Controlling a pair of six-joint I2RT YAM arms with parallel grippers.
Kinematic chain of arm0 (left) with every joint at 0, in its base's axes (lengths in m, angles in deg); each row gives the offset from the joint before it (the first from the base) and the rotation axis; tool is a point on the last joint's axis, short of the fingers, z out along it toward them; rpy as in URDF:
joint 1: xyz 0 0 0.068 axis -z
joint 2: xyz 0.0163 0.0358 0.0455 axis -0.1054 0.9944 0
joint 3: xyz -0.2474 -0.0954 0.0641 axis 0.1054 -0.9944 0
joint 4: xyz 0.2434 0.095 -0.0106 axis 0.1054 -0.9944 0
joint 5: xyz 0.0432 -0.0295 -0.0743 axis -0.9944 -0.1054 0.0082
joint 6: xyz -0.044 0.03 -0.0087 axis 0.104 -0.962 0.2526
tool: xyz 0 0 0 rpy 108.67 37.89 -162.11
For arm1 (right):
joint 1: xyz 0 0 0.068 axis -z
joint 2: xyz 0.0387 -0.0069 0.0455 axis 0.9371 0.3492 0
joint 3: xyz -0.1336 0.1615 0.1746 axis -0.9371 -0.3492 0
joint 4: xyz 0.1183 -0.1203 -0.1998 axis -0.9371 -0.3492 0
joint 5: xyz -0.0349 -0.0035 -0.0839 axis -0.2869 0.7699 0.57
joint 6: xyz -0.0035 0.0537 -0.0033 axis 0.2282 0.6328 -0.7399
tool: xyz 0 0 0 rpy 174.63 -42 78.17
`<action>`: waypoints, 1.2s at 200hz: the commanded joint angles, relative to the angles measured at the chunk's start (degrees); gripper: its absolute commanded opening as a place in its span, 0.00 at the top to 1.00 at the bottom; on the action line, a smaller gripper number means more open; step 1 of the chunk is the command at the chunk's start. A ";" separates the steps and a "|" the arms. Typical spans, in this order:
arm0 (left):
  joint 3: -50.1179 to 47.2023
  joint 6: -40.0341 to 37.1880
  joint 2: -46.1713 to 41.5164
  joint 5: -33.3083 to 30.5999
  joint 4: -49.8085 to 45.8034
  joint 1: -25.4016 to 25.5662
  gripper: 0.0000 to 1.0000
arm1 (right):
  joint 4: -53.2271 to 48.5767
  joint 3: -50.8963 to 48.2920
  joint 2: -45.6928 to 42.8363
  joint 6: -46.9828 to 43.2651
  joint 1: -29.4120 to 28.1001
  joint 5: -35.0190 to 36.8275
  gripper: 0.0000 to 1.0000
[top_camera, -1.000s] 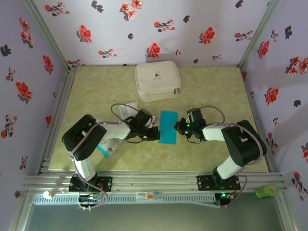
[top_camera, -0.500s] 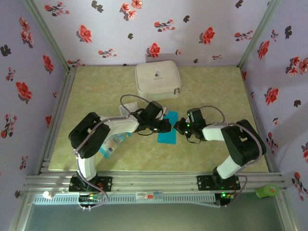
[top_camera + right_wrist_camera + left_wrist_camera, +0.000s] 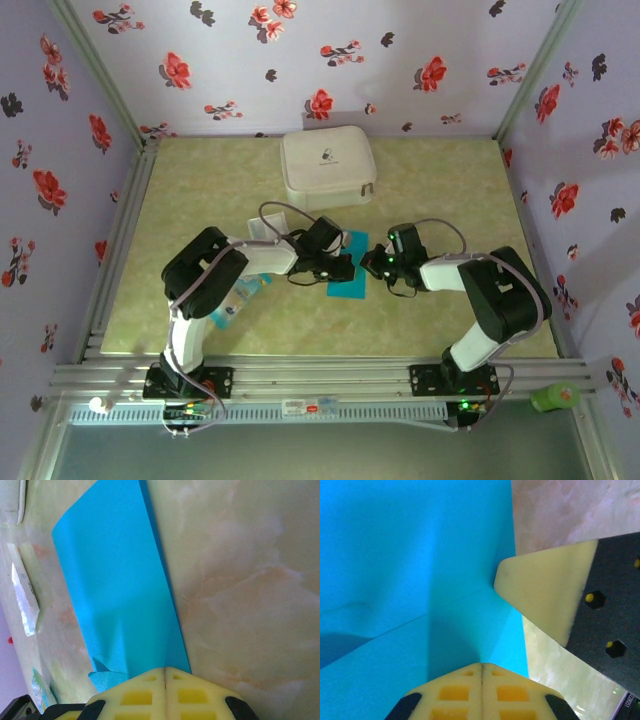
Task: Fold a paper plane with a square sheet of paper (pick it up from the middle)
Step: Fold the triangle a second time at the center of the table, then turn over the paper at the center of the table.
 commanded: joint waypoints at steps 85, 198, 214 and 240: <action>-16.69 2.85 -10.11 -2.61 -0.34 0.65 0.90 | -10.37 -0.24 3.26 -2.78 0.15 1.87 1.00; -5.31 -4.68 -16.24 -4.13 -11.48 -2.67 0.90 | -9.47 4.63 1.98 -6.18 -0.82 -4.29 0.98; -0.87 -7.08 -12.75 -4.71 -14.06 -2.73 0.90 | -12.22 6.26 0.77 -7.63 -0.82 -4.21 0.96; 3.61 -9.37 -7.67 -6.66 -18.69 -3.28 0.92 | -16.40 7.16 -3.08 -8.54 -0.82 -3.08 0.91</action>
